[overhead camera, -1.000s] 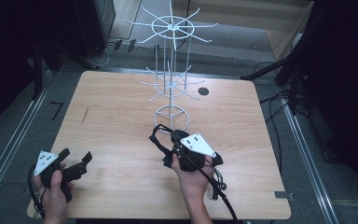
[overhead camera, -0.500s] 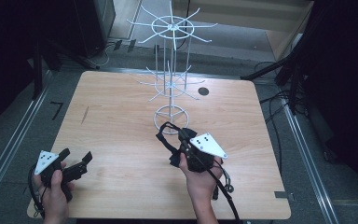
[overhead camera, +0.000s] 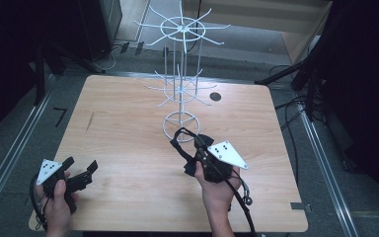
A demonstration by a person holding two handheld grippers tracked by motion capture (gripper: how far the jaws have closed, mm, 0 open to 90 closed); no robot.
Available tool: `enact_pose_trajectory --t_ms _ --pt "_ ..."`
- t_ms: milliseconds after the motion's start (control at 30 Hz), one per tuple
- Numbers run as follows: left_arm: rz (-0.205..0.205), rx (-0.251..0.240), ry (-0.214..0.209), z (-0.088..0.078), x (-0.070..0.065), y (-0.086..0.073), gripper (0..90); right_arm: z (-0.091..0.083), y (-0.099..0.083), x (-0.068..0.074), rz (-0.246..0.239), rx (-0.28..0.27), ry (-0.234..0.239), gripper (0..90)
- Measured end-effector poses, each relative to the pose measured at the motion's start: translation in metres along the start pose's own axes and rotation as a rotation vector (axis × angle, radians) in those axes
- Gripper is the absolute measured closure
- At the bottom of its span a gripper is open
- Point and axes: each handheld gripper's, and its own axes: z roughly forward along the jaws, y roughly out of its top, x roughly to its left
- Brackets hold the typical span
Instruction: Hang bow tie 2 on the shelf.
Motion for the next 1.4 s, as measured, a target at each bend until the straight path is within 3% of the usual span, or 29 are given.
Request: enact_pose_trajectory --t_ms 567,1400 --pt "-0.001 0.001 0.001 0.0 0.0 0.0 9.3 -0.007 0.012 -0.004 0.005 -0.049 -0.008 90.0" --pt "-0.001 0.001 0.0 0.0 0.0 0.0 9.3 -0.004 0.031 0.002 0.009 -0.088 0.014 90.0"
